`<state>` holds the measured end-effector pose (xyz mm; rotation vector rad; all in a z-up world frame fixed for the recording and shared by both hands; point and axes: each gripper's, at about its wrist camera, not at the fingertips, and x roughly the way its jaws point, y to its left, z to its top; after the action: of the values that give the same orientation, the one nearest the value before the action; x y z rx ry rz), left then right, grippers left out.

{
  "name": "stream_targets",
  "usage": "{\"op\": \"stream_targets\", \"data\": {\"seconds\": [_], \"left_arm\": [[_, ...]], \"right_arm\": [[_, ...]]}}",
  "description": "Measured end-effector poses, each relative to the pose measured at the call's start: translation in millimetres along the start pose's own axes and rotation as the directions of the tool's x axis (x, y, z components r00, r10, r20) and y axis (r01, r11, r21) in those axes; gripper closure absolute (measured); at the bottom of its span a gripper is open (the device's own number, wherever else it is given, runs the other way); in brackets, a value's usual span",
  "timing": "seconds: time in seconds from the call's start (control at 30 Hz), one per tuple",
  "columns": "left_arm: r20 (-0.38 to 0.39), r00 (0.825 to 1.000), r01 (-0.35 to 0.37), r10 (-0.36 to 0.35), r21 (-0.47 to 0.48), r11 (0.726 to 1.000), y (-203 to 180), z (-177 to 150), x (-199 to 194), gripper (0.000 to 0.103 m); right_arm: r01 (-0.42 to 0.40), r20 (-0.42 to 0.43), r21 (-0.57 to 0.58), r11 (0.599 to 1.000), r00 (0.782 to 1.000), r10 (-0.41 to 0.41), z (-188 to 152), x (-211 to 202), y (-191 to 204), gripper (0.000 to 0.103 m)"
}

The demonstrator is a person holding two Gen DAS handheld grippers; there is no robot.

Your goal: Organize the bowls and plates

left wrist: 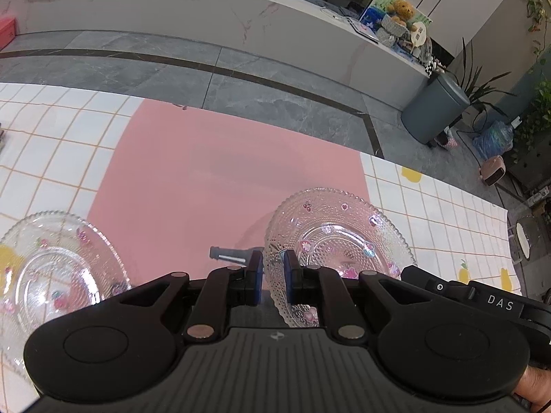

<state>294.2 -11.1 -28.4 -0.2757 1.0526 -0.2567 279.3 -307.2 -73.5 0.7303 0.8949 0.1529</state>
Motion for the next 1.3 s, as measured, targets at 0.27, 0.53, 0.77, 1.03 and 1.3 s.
{"op": "stream_targets", "data": {"seconds": [0.27,0.53,0.77,1.03,1.3], "left_arm": [[0.044,0.999,0.001,-0.001,0.004,1.0,-7,-1,-31,0.09],[0.086,0.996,0.021,-0.021,-0.001,1.0,-13,-11,-68,0.09],[0.129,0.991,0.025,-0.026,0.01,1.0,-21,-23,-105,0.09],[0.162,0.987,0.026,-0.025,-0.006,1.0,-19,-44,-138,0.09],[0.181,0.983,0.021,-0.019,-0.011,1.0,-15,-69,-157,0.09]], "right_arm": [[-0.029,0.02,-0.013,0.999,0.999,0.029,-4,-31,17,0.098],[-0.059,0.048,-0.039,0.998,0.997,0.06,-10,-71,37,0.098],[-0.089,0.071,-0.057,0.994,0.993,0.093,-21,-107,52,0.098],[-0.112,0.071,-0.085,0.99,0.99,0.118,-39,-136,63,0.098],[-0.131,0.051,-0.1,0.986,0.989,0.136,-60,-154,68,0.098]]}}
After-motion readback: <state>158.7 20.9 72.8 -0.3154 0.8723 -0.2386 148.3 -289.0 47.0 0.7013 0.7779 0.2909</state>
